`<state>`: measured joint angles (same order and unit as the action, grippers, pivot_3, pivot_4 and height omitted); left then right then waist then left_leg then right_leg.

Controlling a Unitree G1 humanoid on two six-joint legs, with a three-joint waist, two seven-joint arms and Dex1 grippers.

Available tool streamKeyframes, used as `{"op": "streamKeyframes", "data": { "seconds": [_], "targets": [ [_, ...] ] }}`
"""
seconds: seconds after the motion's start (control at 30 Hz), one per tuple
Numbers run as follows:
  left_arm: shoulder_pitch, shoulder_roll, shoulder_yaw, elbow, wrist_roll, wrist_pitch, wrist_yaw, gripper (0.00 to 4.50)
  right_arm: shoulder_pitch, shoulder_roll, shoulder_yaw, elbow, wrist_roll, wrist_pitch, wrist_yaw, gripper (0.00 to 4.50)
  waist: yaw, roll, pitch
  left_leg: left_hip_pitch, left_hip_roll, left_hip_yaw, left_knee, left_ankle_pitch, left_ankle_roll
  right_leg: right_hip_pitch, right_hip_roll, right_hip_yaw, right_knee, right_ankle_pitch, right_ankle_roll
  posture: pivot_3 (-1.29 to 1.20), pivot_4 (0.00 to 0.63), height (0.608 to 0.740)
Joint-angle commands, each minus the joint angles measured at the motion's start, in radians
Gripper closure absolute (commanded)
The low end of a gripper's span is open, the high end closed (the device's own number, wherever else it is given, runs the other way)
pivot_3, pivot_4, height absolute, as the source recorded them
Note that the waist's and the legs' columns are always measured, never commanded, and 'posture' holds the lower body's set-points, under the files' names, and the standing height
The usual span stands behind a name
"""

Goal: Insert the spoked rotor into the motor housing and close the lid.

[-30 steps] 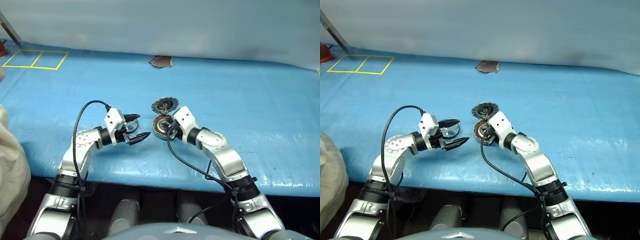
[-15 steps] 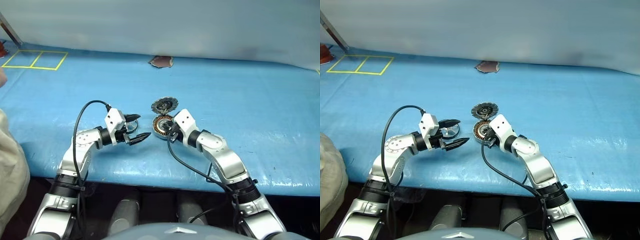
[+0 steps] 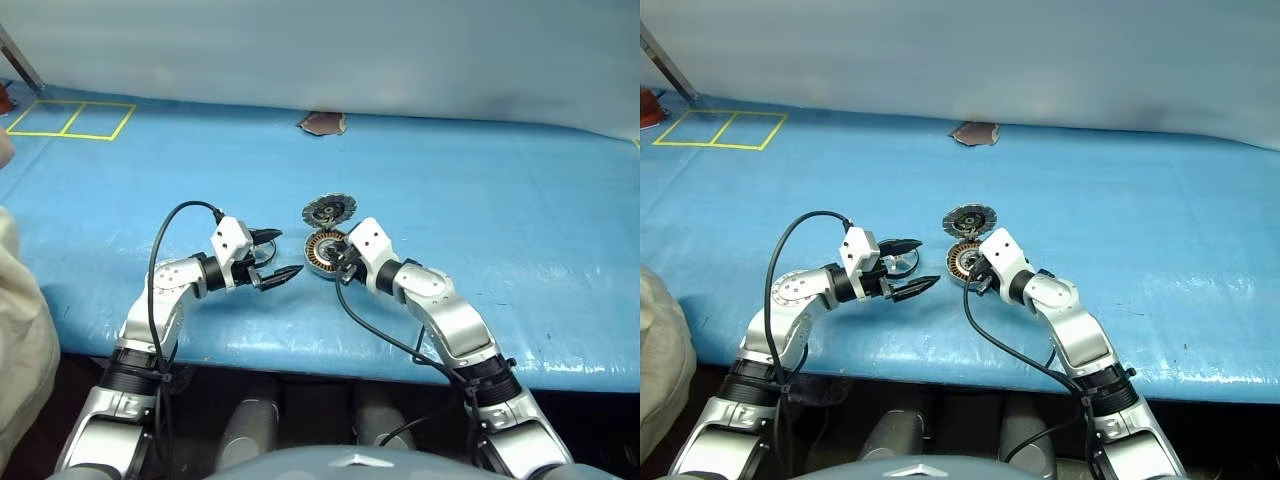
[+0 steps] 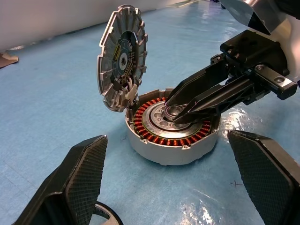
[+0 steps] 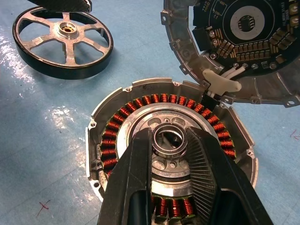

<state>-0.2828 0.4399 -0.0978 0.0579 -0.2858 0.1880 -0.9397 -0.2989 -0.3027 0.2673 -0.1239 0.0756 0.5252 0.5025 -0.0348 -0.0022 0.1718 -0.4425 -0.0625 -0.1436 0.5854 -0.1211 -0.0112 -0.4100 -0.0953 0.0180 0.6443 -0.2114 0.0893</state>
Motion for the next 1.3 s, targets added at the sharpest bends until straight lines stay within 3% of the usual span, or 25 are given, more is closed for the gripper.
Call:
{"op": "streamKeyframes", "data": {
  "seconds": [0.03,0.77,1.03,1.3],
  "targets": [
    [-0.002,0.002,0.004,-0.047,-0.004,-0.012,0.001,0.00,-0.019,0.000,-0.012,-0.011,-0.003,-0.014,0.003,3.74,0.000,0.000,0.000,0.000,0.000,0.000,0.000,0.000,0.000,0.000,0.000,0.000,0.000,0.000,0.000,0.00,0.150,0.740],
    [0.001,0.004,0.007,-0.047,-0.002,-0.016,0.011,0.00,-0.032,0.007,-0.010,0.006,0.007,-0.003,0.015,3.74,-0.001,0.000,0.000,0.000,0.000,0.000,0.000,0.000,0.000,0.000,0.000,0.000,0.000,0.000,0.000,0.00,0.150,0.740],
    [0.000,0.004,0.005,-0.046,0.001,-0.020,0.016,0.00,-0.027,0.006,-0.010,-0.007,-0.001,-0.006,0.008,1.26,-0.001,0.000,0.000,0.000,0.000,0.000,0.000,0.000,0.000,0.000,0.000,0.000,0.000,0.000,0.000,0.00,0.150,0.740],
    [-0.001,0.003,0.002,-0.042,0.003,-0.023,0.021,0.00,-0.028,0.011,-0.026,-0.044,0.018,-0.009,0.005,1.26,-0.001,0.000,0.000,0.000,0.000,0.000,0.000,0.000,0.000,0.000,0.000,0.000,0.000,0.000,0.000,0.00,0.150,0.740]
  ]
}}
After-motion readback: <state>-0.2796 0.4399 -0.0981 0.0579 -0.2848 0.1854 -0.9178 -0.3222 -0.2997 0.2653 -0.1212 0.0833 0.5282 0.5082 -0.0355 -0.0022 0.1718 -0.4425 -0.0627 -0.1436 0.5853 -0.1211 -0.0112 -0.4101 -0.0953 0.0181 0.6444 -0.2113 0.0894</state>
